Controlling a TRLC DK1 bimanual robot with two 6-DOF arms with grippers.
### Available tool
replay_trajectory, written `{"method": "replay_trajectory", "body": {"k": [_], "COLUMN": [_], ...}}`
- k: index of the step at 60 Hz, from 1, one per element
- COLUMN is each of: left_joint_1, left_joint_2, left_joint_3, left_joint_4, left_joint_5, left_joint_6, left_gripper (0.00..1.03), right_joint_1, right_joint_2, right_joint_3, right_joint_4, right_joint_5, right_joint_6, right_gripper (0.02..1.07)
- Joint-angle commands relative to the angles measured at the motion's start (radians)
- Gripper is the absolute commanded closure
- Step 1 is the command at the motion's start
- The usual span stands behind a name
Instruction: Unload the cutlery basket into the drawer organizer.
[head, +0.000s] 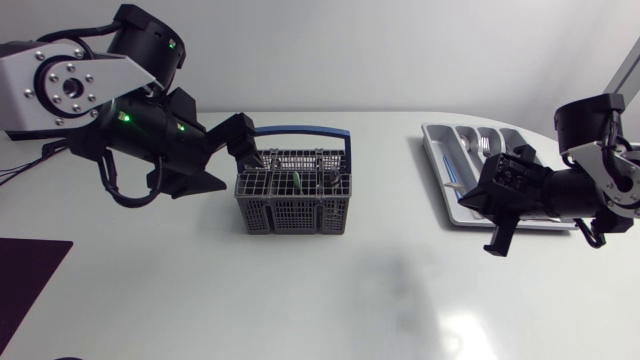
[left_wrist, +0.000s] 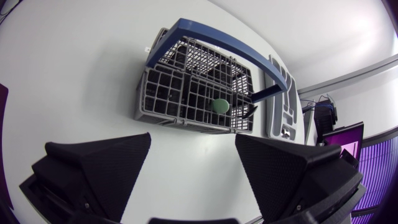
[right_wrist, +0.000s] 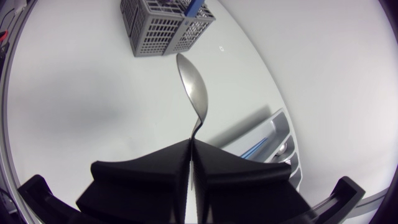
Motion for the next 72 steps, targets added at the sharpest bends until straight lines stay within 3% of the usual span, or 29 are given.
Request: {"method": "replay_trajectory", "body": {"k": [1,27,42,68,72], "left_joint_1": [-0.016,-0.048,-0.053,-0.051,-0.051], "left_joint_2": [0.023,0.026,0.029,0.032,0.035], "left_joint_3": [0.017,0.001,-0.014,-0.034,-0.034], "left_joint_4": [0.01,0.021,0.021,0.028,0.03], "left_joint_5": [-0.013,-0.05,-0.055,-0.059,-0.059], "left_joint_6": [0.024,0.044,0.053,0.09,0.093], "left_gripper": [0.08,0.08,0.07,0.06,0.06], "right_joint_1": [-0.052,-0.274,-0.343,-0.386,-0.386], "right_joint_2": [0.035,0.305,0.472,0.632,0.636], "right_joint_3": [0.043,0.252,0.347,0.31,0.298], "right_joint_4": [-0.017,-0.051,-0.039,0.2,0.231], "right_joint_5": [-0.008,0.04,0.136,0.303,0.305], "right_joint_6": [-0.117,-0.387,-0.539,-0.66,-0.663], "right_gripper": [1.01,1.01,1.01,1.01,0.95]}}
